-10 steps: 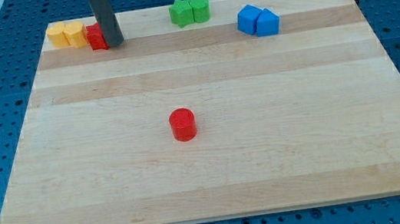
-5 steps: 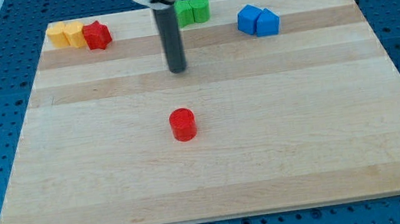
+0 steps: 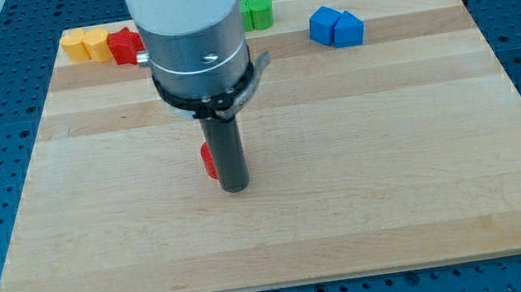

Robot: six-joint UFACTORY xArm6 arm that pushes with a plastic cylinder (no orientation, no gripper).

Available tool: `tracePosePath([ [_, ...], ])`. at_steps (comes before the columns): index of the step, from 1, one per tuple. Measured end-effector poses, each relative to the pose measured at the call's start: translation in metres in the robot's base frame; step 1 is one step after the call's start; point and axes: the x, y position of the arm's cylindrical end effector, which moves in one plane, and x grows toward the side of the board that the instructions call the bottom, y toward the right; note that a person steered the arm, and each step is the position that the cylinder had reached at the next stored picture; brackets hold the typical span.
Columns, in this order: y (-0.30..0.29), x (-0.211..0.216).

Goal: Slide the red circle below the red star

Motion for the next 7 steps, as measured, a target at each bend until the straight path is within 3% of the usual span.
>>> tracePosePath([
  [7,-0.025,-0.102],
])
